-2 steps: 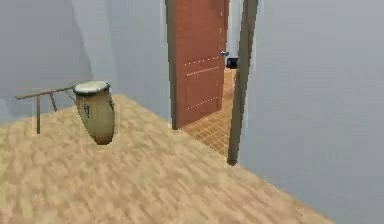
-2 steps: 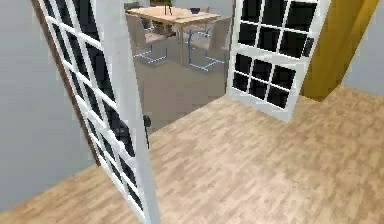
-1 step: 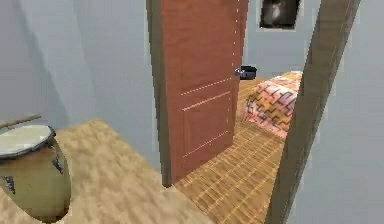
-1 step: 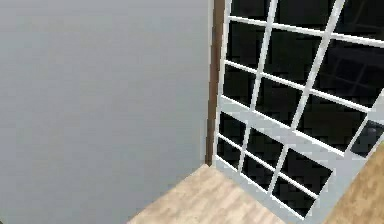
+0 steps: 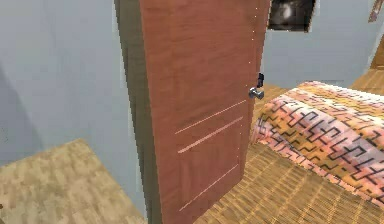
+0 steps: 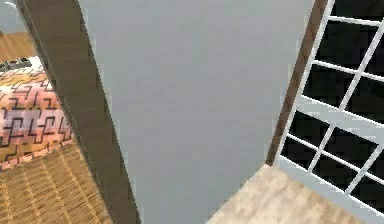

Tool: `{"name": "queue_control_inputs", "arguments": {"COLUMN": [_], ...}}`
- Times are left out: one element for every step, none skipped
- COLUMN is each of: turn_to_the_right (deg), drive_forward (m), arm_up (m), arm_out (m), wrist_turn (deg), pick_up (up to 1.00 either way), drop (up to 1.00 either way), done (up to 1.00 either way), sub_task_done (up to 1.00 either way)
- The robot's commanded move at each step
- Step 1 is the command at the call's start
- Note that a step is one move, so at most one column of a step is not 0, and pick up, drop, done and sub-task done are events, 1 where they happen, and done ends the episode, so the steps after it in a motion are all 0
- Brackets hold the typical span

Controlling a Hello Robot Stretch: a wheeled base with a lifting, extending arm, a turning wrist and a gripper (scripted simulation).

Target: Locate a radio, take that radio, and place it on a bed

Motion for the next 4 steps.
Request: {"name": "queue_control_inputs", "arguments": {"turn_to_the_right": [12.0, 0.0, 33.0, 3.0], "drive_forward": [0.00, 0.70, 0.00, 0.00], "arm_up": [0.00, 0.00, 0.00, 0.00], "arm_out": [0.00, 0.00, 0.00, 0.00], "wrist_turn": [0.0, 0.0, 0.0, 0.0], "pick_up": [0.00, 0.00, 0.00, 0.00], "drop": [0.00, 0.00, 0.00, 0.00], "done": [0.00, 0.00, 0.00, 0.00], "sub_task_done": [0.00, 0.00, 0.00, 0.00]}}
